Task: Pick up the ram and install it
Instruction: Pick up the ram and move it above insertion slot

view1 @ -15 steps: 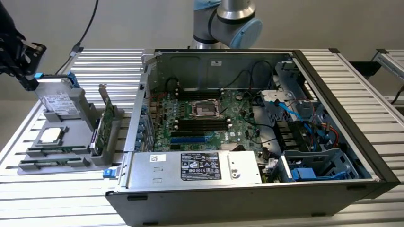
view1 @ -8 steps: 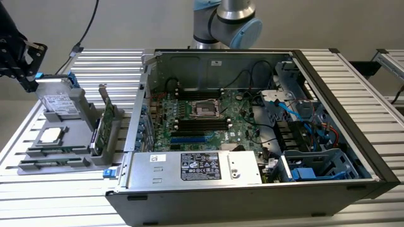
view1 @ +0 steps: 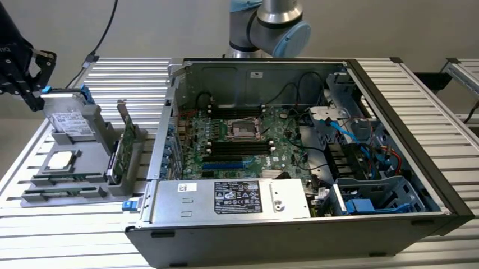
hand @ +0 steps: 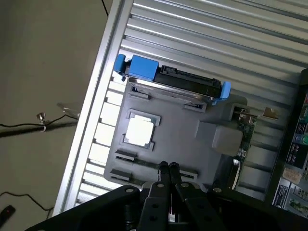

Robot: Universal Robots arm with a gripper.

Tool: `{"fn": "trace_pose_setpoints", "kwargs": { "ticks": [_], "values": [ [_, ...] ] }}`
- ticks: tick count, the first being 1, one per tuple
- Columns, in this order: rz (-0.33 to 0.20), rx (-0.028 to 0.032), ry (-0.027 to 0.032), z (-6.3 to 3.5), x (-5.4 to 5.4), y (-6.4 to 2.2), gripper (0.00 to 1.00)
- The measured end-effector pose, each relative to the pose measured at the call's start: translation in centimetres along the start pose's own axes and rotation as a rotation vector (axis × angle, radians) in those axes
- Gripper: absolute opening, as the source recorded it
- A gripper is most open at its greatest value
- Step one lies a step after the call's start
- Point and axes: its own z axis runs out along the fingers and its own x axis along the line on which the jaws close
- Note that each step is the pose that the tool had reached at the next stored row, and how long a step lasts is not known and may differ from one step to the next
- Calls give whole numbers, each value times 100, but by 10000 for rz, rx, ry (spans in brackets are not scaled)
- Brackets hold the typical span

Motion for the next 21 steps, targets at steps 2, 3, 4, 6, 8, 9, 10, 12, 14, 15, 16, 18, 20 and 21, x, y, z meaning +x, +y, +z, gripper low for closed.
{"fn": "trace_pose_setpoints", "kwargs": {
  "ticks": [2, 3, 4, 6, 8, 9, 10, 12, 14, 15, 16, 18, 20, 21],
  "values": [
    [-365, 9, 23, 6, 0, -1, 10],
    [-539, 14, 35, 8, 0, -1, 10],
    [-724, 18, 47, 11, 0, -1, 10],
    [-1084, 27, 70, 16, 0, -1, 10],
    [-1459, 36, 96, 19, 0, -2, 10],
    [-1642, 41, 109, 21, -1, -2, 10],
    [-1817, 45, 119, 23, -1, -2, 10],
    [-2181, 54, 143, 25, -1, -2, 10],
    [-2544, 63, 169, 27, -1, -2, 10],
    [-2724, 68, 181, 28, 0, -2, 10],
    [-2909, 72, 193, 29, -1, -2, 10],
    [-3269, 81, 216, 31, -1, -2, 10],
    [-3632, 89, 241, 32, -1, -2, 10],
    [-3811, 94, 254, 33, -1, -2, 10]
  ]
}}
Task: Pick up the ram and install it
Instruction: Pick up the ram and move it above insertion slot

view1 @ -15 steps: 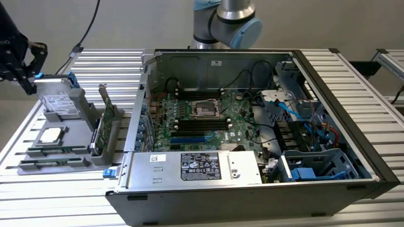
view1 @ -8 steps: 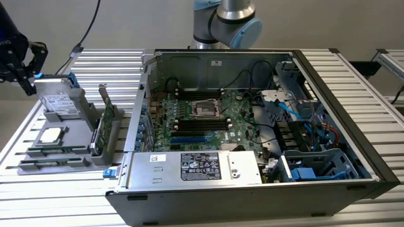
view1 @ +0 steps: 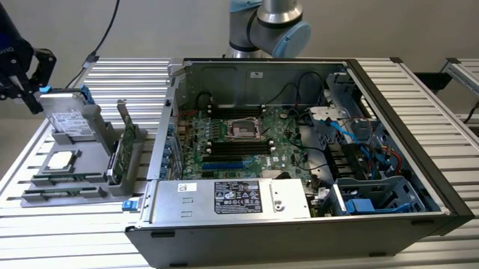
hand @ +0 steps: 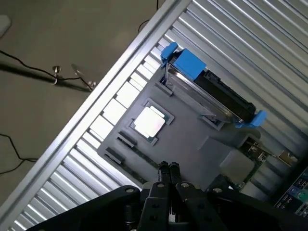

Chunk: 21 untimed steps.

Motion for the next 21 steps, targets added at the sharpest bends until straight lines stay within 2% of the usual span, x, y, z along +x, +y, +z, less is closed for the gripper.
{"fn": "trace_pose_setpoints", "kwargs": {
  "ticks": [2, 3, 21],
  "values": [
    [-365, 9, 24, 1, 0, 0, 10],
    [-735, 18, 48, 2, 0, 0, 10],
    [-4001, 96, 263, 2, 0, 0, 10]
  ]
}}
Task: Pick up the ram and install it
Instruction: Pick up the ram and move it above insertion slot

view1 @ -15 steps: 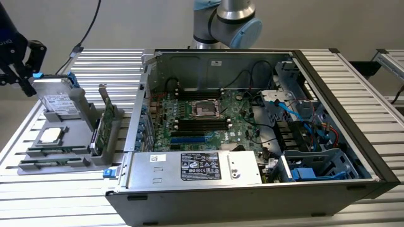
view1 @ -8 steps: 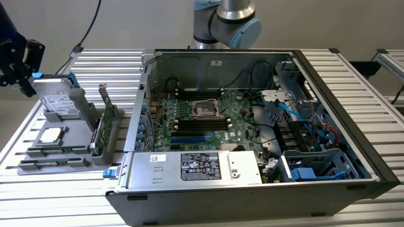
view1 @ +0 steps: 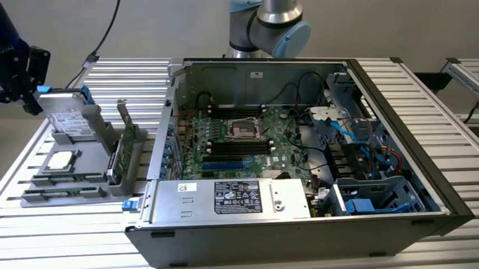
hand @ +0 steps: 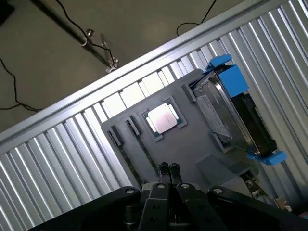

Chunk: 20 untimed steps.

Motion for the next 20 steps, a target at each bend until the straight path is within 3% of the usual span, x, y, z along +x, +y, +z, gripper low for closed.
{"fn": "trace_pose_setpoints", "kwargs": {
  "ticks": [20],
  "values": [
    [-3638, 119, 222, 0, 0, 0, 10]
  ]
}}
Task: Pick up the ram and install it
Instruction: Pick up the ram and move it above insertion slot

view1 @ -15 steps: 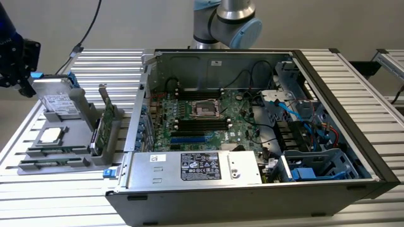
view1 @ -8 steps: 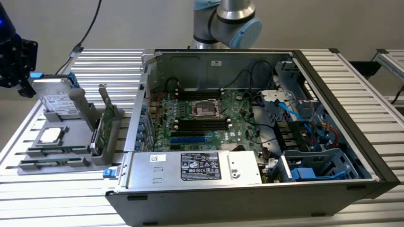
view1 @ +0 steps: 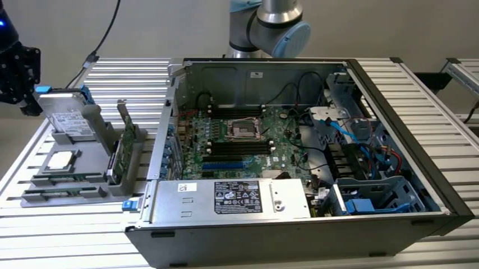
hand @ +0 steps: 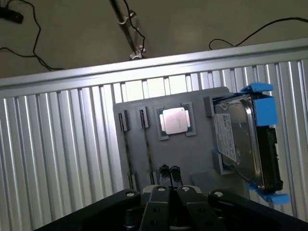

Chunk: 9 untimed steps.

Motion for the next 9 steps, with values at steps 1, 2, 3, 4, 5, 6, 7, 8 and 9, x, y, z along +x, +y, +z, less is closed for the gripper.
{"fn": "trace_pose_setpoints", "kwargs": {
  "ticks": [1, 2, 3, 4, 5, 6, 7, 8, 9],
  "values": [
    [-185, 7, 10, 0, 0, 0, 10],
    [-370, 13, 19, 0, 0, 0, 10],
    [-555, 19, 29, 0, 0, 0, 10],
    [-739, 26, 38, 0, 0, 0, 10],
    [-919, 32, 47, 0, 0, 0, 10],
    [-1093, 39, 56, 0, 0, 0, 10],
    [-1272, 46, 66, 0, 0, 0, 10],
    [-1453, 55, 75, 0, 0, 0, 10],
    [-1642, 65, 84, 0, 0, 0, 10]
  ]
}}
